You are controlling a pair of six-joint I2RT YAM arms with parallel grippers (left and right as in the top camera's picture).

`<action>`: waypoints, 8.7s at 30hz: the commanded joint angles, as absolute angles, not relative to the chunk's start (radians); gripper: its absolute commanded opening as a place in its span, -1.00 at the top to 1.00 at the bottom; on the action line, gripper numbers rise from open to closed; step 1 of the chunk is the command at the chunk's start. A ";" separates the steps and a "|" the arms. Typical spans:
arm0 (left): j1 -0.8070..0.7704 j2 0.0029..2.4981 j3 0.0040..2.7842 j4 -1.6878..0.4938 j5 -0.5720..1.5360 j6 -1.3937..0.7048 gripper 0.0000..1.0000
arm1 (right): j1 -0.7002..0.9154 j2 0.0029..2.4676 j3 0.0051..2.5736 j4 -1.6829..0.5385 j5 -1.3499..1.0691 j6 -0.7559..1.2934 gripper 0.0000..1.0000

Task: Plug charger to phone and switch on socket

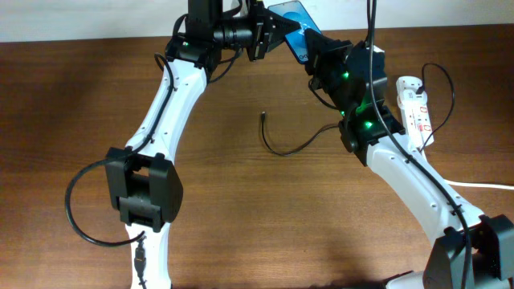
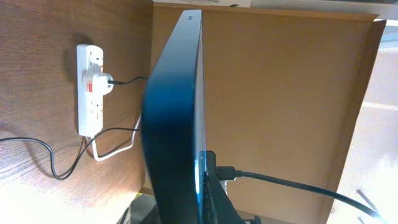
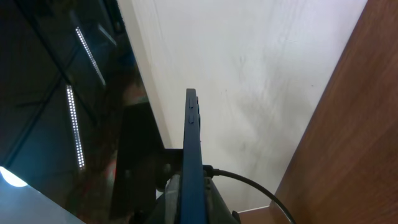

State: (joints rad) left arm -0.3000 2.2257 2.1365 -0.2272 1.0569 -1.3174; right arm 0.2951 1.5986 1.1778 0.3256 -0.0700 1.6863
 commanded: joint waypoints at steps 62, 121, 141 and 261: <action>0.105 2.226 2.141 -0.862 1.477 -0.507 1.00 | 0.286 2.007 1.534 -0.591 -0.421 0.423 0.24; 0.209 2.226 2.141 -0.967 1.443 -0.409 1.00 | 0.375 2.297 1.530 -0.355 -0.497 0.617 0.63; 0.164 2.226 2.141 -0.982 1.551 -0.410 1.00 | 0.213 2.016 1.530 -0.613 -0.918 0.141 0.91; 0.000 2.226 2.141 -0.952 1.549 -0.380 1.00 | 0.414 1.604 1.311 -0.253 -0.860 0.708 0.92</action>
State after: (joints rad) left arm 0.0006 2.2280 2.1315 -0.9535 1.5112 -0.3855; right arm 0.4088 1.5909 1.3163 -0.2642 -0.8612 0.7246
